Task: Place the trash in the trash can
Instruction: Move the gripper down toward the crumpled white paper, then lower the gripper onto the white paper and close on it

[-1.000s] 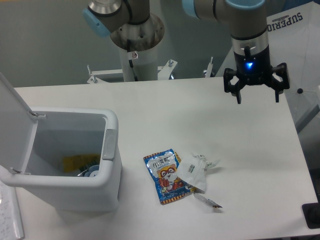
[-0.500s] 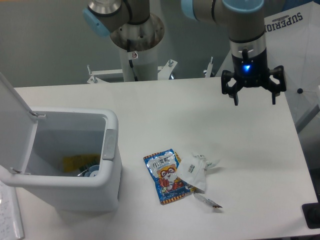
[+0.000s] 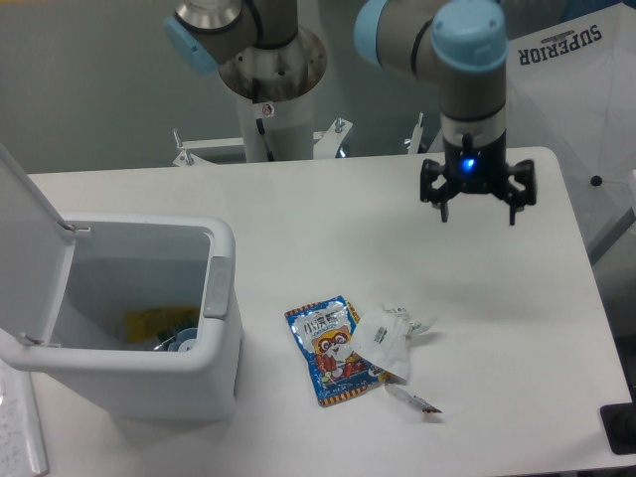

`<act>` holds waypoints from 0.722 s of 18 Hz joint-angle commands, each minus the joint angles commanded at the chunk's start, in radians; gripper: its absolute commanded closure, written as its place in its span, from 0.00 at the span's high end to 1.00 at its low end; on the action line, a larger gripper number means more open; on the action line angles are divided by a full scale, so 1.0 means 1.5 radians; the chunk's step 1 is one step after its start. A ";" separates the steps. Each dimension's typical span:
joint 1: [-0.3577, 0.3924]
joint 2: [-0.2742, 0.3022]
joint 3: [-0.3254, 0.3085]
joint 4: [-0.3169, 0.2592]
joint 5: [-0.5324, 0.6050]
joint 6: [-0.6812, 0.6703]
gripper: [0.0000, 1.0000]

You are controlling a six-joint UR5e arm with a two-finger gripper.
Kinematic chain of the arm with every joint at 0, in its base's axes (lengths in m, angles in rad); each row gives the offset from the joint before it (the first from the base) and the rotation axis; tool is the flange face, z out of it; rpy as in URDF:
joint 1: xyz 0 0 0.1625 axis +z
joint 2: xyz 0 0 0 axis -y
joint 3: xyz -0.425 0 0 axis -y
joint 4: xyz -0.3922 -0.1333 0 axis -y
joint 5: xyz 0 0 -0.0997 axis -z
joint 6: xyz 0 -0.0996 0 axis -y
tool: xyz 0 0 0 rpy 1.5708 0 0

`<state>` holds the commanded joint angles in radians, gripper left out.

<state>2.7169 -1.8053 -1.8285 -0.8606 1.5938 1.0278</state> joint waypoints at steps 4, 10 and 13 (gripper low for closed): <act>-0.028 -0.027 -0.001 0.015 -0.025 -0.070 1.00; -0.059 -0.074 0.008 0.039 -0.072 -0.155 1.00; -0.068 -0.082 0.021 0.040 -0.073 -0.168 1.00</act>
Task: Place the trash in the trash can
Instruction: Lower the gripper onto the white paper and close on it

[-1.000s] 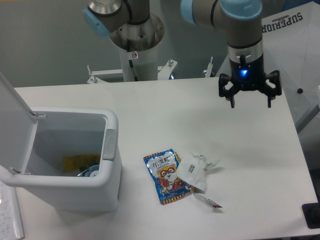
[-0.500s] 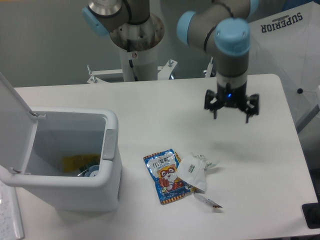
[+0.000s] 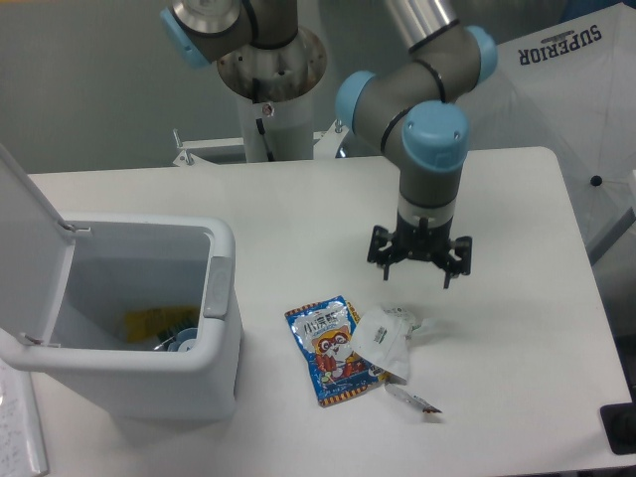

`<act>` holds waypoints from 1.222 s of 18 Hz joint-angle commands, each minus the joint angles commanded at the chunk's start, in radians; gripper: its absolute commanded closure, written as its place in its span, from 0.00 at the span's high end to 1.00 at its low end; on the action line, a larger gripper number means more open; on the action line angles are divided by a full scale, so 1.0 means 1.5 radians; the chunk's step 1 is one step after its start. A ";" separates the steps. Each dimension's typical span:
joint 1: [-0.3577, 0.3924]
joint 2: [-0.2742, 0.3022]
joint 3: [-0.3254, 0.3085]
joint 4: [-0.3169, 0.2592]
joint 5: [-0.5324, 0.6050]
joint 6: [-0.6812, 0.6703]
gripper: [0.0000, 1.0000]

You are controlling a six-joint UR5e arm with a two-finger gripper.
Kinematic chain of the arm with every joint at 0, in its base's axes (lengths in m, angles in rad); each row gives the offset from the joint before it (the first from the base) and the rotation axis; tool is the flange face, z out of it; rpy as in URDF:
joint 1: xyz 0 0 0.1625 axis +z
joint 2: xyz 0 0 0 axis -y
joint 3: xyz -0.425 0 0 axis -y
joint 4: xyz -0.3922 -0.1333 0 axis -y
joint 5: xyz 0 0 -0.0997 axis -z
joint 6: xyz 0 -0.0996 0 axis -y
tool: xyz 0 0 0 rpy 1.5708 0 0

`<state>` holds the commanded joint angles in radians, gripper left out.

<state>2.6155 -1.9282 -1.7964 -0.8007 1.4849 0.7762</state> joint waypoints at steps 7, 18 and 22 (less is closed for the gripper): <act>-0.039 -0.031 0.032 0.003 0.005 0.088 1.00; -0.052 -0.073 0.025 0.016 0.008 0.145 1.00; -0.052 -0.081 0.029 0.018 0.008 0.146 1.00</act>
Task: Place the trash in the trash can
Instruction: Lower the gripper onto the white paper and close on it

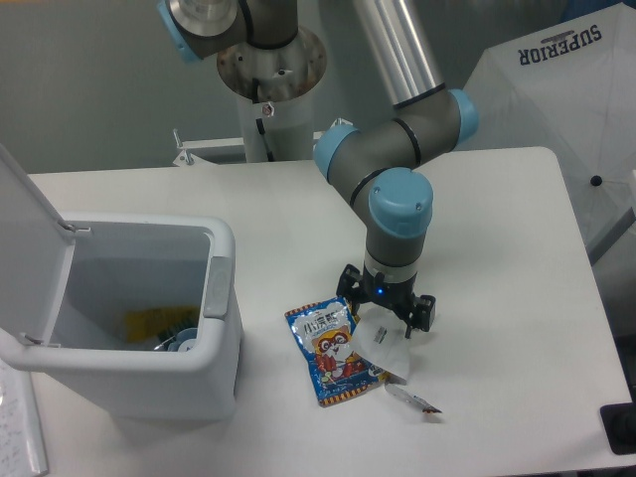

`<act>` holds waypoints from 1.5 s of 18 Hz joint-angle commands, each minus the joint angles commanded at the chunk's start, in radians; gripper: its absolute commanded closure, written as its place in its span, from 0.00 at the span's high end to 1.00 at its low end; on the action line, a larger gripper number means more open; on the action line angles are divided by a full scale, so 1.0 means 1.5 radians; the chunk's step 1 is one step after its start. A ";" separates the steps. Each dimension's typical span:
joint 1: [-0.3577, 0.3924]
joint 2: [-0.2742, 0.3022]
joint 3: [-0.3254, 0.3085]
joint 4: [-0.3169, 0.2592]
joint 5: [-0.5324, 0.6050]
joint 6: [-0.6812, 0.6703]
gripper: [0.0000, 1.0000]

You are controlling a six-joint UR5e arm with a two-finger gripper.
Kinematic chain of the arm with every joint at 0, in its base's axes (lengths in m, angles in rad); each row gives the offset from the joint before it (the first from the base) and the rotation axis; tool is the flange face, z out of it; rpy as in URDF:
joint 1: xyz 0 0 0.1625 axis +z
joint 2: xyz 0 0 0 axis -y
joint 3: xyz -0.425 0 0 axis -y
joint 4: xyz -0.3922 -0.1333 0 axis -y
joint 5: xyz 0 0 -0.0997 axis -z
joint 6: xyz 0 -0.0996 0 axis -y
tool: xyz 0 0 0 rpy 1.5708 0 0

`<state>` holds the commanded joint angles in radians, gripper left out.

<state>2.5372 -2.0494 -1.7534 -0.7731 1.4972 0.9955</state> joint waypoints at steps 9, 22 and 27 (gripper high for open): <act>0.001 -0.015 0.008 0.002 0.006 0.000 1.00; 0.007 -0.018 0.018 0.000 0.006 -0.002 0.32; 0.020 -0.012 0.021 -0.001 0.005 0.001 0.12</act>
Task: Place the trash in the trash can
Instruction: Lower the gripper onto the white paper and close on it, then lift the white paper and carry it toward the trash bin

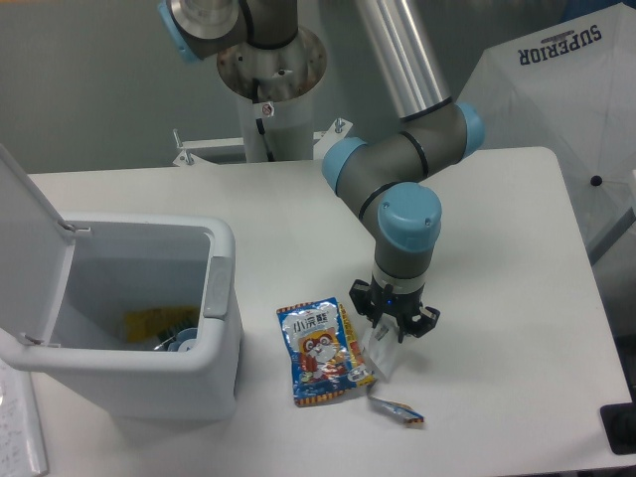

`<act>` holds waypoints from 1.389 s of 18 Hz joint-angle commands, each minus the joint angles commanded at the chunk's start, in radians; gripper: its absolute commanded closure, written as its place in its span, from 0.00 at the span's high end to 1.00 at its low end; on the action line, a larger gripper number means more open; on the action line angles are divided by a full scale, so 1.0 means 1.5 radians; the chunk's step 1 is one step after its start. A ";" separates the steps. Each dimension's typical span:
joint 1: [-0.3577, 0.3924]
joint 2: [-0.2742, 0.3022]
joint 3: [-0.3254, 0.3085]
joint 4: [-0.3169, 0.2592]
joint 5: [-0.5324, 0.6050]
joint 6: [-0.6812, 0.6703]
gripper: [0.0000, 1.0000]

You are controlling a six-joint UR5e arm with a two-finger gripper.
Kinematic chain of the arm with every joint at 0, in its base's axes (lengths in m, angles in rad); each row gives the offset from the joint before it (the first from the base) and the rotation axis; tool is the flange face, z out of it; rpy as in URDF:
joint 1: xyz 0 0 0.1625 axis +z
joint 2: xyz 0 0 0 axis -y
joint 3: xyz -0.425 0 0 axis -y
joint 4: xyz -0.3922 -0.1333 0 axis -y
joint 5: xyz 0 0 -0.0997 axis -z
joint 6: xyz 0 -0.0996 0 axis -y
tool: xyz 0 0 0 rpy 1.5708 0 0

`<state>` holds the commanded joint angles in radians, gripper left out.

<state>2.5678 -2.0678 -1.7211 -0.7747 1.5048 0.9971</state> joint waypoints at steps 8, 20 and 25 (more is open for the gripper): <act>0.035 0.028 0.013 -0.001 -0.007 0.000 0.07; 0.086 0.185 0.096 -0.007 -0.282 -0.301 0.09; 0.037 0.243 0.123 -0.007 -0.295 -0.472 0.12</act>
<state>2.6233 -1.7029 -1.5370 -0.7854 1.0631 0.2887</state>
